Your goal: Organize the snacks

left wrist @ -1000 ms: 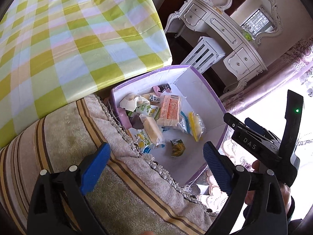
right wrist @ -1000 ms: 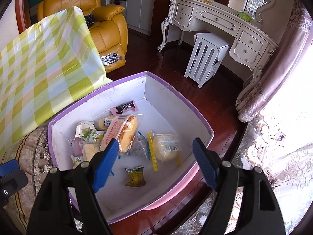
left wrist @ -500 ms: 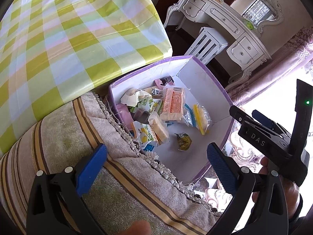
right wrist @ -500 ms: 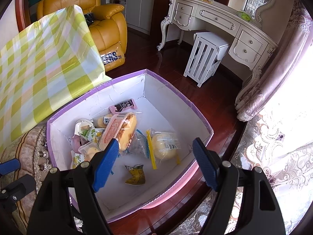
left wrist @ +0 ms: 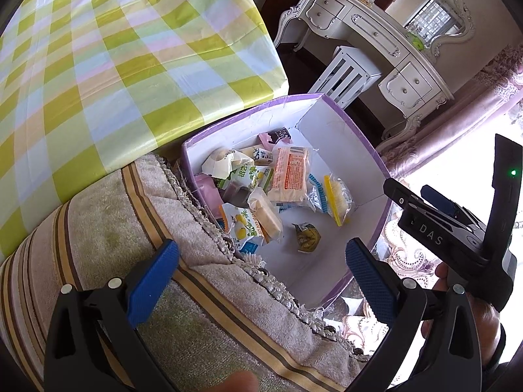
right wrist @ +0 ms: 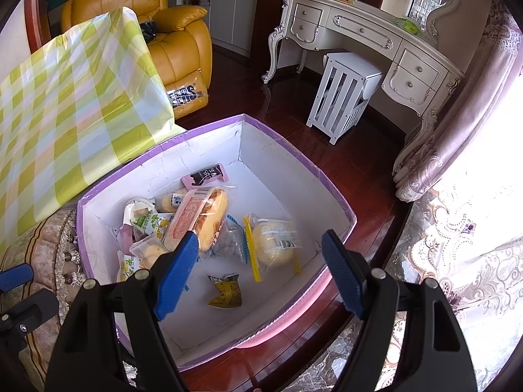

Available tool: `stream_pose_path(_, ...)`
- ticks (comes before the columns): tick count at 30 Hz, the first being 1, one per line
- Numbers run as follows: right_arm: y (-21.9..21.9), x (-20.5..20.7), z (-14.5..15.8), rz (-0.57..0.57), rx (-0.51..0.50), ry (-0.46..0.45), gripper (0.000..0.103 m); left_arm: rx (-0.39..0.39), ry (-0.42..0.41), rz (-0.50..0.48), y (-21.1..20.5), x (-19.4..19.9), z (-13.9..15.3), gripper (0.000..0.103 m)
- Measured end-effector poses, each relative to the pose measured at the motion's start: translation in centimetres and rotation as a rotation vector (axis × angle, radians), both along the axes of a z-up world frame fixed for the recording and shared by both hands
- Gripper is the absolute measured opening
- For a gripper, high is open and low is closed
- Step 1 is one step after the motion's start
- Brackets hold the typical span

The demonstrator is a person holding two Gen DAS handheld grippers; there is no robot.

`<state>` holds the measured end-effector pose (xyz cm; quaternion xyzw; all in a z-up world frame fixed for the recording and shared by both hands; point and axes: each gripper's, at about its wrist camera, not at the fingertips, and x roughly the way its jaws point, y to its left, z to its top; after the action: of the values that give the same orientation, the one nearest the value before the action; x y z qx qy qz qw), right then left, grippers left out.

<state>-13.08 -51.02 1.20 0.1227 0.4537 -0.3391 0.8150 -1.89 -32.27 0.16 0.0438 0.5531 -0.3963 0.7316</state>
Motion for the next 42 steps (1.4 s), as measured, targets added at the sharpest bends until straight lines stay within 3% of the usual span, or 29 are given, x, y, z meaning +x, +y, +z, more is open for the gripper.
stream_pose_path(42, -0.5, -1.1, -0.8, -0.031, 0.018, -0.008, 0.079, 0.012, -0.017, -0.007, -0.4, 0.0, 0.0, 0.099)
